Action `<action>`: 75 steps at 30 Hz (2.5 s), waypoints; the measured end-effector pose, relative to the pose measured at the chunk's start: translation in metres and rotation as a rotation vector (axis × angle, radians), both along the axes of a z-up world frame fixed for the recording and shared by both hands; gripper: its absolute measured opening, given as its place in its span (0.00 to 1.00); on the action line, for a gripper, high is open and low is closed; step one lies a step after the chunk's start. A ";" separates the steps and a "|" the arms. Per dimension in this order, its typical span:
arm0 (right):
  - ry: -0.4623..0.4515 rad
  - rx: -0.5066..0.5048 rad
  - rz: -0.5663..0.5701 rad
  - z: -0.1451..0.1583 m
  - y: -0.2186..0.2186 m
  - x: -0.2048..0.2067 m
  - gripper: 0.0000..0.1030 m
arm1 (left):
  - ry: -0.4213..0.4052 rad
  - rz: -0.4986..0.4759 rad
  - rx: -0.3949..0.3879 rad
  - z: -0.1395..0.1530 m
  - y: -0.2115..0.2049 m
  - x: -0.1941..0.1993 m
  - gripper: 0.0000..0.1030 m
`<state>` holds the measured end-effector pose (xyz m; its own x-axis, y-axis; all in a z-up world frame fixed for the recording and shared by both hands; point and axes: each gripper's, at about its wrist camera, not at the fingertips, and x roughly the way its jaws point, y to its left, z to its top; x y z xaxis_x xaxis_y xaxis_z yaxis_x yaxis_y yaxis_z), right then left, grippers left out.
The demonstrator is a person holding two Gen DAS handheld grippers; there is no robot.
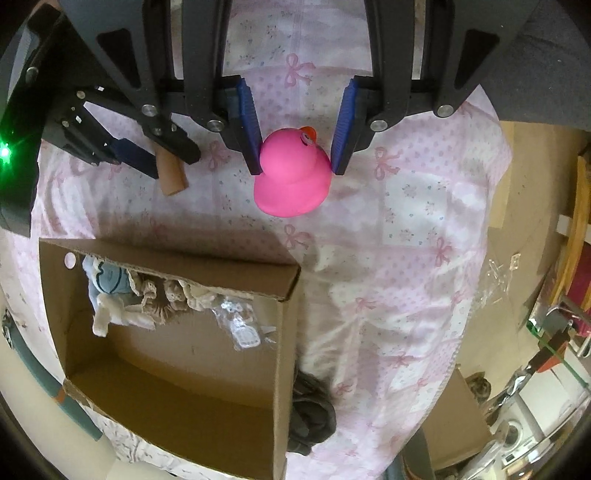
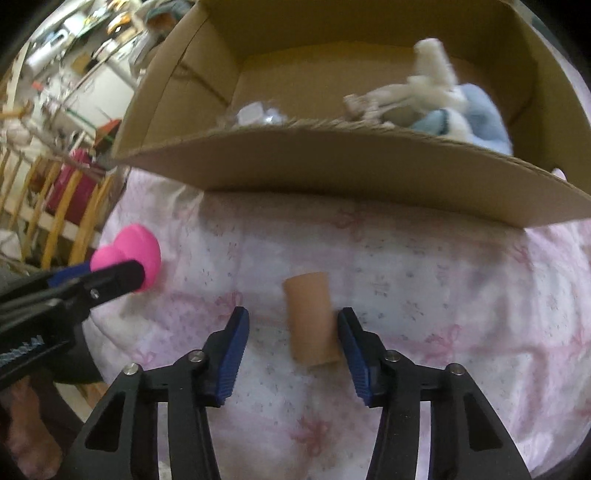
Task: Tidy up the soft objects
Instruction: 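Grasp the pink rubber duck with the left gripper while the right gripper grasps the tan cylinder, then lift and carry the duck and cylinder over the box with both grippers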
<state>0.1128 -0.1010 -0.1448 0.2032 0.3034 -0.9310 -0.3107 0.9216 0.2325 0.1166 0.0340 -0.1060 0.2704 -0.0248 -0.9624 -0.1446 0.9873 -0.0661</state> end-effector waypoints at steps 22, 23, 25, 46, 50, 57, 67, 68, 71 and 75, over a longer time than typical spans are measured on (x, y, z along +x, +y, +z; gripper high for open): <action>-0.047 0.134 -0.116 0.049 -0.062 -0.020 0.08 | -0.089 -0.037 0.071 0.011 -0.007 -0.009 0.33; -0.051 0.138 -0.130 0.050 -0.065 -0.022 0.08 | -0.098 -0.044 0.077 0.013 -0.008 -0.010 0.33; -0.063 0.151 -0.148 0.056 -0.071 -0.025 0.08 | -0.112 -0.048 0.089 0.017 -0.007 -0.014 0.33; -0.216 0.258 -0.187 0.100 -0.083 -0.044 0.08 | -0.180 0.002 0.077 0.039 -0.001 -0.039 0.33; -0.220 0.267 -0.195 0.100 -0.085 -0.042 0.08 | -0.195 0.004 0.082 0.042 -0.002 -0.040 0.33; -0.248 0.302 -0.216 0.110 -0.092 -0.043 0.08 | -0.224 0.028 0.075 0.055 0.002 -0.040 0.33; -0.355 0.347 -0.234 0.142 -0.111 -0.025 0.08 | -0.336 0.031 0.045 0.099 0.009 -0.014 0.33; -0.368 0.349 -0.237 0.145 -0.113 -0.022 0.08 | -0.345 0.027 0.043 0.103 0.009 -0.009 0.33; -0.393 0.350 -0.240 0.150 -0.118 -0.010 0.08 | -0.369 0.014 0.049 0.111 0.009 0.005 0.33; -0.412 0.333 -0.237 0.152 -0.120 0.007 0.08 | -0.396 -0.013 0.064 0.119 0.005 0.025 0.33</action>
